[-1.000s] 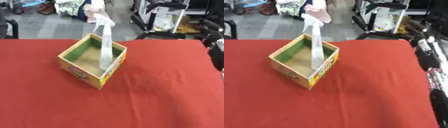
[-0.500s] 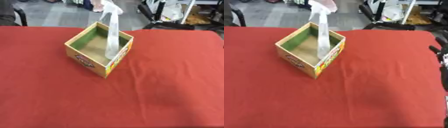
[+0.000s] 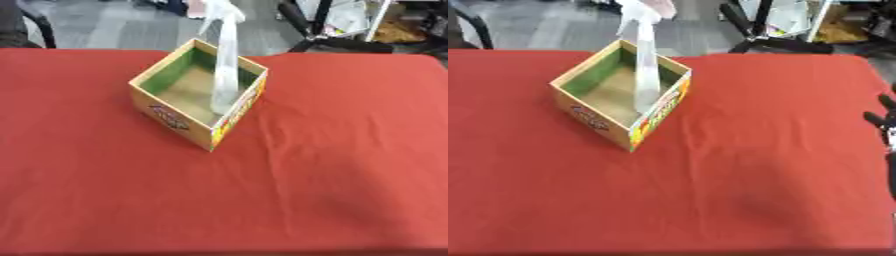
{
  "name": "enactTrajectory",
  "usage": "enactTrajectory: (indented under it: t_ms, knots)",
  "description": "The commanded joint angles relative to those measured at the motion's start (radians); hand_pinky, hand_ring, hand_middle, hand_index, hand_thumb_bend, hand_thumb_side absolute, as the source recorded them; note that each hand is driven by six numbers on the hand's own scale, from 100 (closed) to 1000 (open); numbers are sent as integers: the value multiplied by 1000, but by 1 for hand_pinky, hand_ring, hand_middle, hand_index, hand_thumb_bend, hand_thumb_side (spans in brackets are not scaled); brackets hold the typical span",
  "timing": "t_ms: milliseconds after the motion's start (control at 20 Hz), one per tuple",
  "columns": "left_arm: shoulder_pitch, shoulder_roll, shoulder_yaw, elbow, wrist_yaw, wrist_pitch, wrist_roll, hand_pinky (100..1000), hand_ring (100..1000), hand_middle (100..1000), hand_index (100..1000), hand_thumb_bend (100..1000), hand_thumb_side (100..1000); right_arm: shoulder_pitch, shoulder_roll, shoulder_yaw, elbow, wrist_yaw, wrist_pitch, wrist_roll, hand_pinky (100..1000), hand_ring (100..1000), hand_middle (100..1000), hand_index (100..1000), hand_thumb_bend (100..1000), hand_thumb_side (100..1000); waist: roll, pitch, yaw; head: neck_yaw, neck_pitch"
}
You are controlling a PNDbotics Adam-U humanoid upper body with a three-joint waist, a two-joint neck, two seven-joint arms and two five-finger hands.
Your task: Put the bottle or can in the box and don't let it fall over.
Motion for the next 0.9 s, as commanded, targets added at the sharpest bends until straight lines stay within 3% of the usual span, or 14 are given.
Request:
enactTrajectory:
  t_ms: [50,500,700,900]
  knots:
    - [-6,5,10,-11,-7,-10,2,751,1000,1000,1000,283,1000,-12,-9,-12,-22,13,7,-1,875,1000,1000,940,100,527,6,1,-9,9,-4]
    - [-20,-8,23,-15,-19,-14,11,750,1000,1000,1000,275,1000,-30,-14,-17,-28,29,5,-4,873,1000,1000,940,100,524,19,32,-62,33,-26]
    - [-1,6,64,-18,-31,-21,60,751,1000,1000,1000,264,1000,-22,-34,-37,-29,30,-6,-25,874,1000,1000,921,100,523,14,24,-62,35,-29]
    - [48,35,141,-7,-30,-33,157,743,1000,1000,1000,236,1000,11,-74,-90,-16,21,-26,-84,872,1000,1000,912,100,526,9,11,-59,35,-26]
